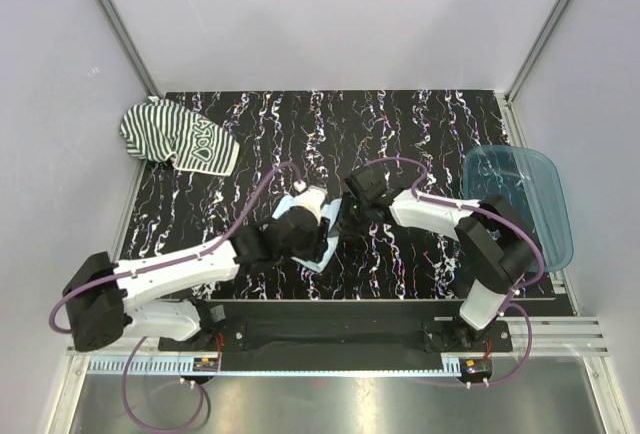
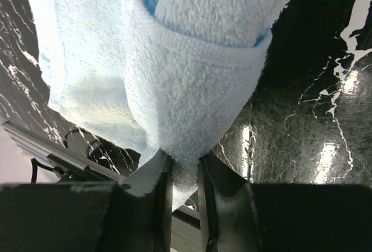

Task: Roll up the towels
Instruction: Roll the towel

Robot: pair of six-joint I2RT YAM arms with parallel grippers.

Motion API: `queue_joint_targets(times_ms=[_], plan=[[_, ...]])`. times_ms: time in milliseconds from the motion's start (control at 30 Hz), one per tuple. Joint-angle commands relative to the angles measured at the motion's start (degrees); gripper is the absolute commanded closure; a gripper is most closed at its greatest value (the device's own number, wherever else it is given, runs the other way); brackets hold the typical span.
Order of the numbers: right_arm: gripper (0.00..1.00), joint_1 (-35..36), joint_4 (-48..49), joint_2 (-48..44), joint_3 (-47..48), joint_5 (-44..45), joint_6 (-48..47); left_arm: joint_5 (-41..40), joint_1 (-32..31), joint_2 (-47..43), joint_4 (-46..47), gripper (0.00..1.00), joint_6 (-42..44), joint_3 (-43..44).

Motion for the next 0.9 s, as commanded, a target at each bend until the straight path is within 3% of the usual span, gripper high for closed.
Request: queue_joint_targets(times_ms=[0,267,867], plan=[[0.91,0.80,-4.56,1.28,2.38,1.38,-0.99,-9.70,-4.48,3.59,0.09,0.49,2.04,2.90],[0.90,1.06,-6.40,1.54,3.26,1.38,-1.51,-15.94,-11.08,12.29,-0.18,0.49,2.05,6.59],[0.90,1.15,-7.63,1.63,3.78,0.15,-2.57,-17.97,-11.44,20.56,1.67,0.49,-1.21,3.96]])
